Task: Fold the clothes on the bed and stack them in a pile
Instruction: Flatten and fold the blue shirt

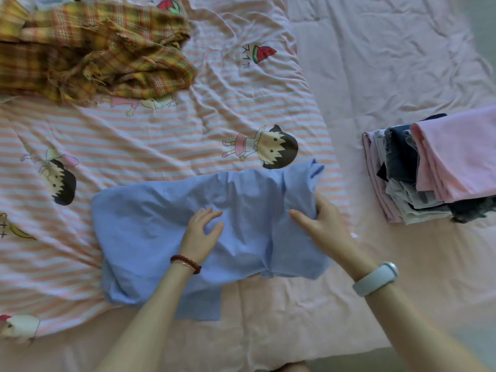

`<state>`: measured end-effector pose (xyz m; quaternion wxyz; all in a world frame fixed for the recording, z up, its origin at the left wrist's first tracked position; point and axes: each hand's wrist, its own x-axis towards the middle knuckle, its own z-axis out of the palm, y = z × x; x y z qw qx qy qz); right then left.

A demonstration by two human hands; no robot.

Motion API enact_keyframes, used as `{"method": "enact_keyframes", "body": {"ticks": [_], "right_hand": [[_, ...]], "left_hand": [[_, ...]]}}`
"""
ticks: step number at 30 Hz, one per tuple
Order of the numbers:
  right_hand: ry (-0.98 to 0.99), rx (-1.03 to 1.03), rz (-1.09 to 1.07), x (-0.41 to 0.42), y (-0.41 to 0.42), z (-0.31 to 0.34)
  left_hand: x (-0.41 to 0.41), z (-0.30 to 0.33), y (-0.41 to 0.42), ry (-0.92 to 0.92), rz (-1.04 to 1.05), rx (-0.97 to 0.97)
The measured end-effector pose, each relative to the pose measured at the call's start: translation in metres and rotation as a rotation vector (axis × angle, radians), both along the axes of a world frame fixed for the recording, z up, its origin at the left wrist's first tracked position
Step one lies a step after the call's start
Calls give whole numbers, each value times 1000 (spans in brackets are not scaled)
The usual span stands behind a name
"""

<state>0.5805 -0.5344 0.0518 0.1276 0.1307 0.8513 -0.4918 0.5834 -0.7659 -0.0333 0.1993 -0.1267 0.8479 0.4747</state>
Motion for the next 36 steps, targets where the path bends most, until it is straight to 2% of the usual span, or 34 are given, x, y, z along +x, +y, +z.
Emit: {"method": "enact_keyframes", "body": {"ticks": [2,5,8,10,12,13,15,16,17,20,21,23,29,32,34,36], "right_hand": [[20,-17,88,1,-43,13],[60,-33,205,3,-115,21],[70,-138,396,4,-189,24],[53,-209,595,6,-227,23],[14,-202,737,9,-249,17],[7,-187,720,10,-249,11],[21,-175,580,15,-242,-1],[48,-139,493,16,-234,-8],[85,-73,422,16,-223,-16],[180,173,372,12,-192,-36],[216,238,385,10,-184,-41],[267,324,406,8,-173,-48],[378,462,505,10,-164,-57],[497,547,585,4,-175,-53],[562,539,662,-9,-190,-51],[576,513,759,-29,-210,-48]], "left_hand": [[4,24,-22,-144,301,381],[20,47,-69,-330,607,773],[41,57,-118,-354,766,966],[54,57,-141,-358,832,963],[63,54,-157,-385,900,792],[63,52,-158,-402,905,675],[62,47,-160,-398,920,649],[59,43,-158,-337,914,636],[58,38,-156,-231,876,531],[57,29,-146,146,747,-163],[59,29,-141,241,718,-329],[63,25,-134,330,649,-532],[66,19,-120,63,601,-650],[68,10,-126,-53,666,-597],[72,7,-133,-59,694,-526],[77,7,-141,40,676,-432]]}}
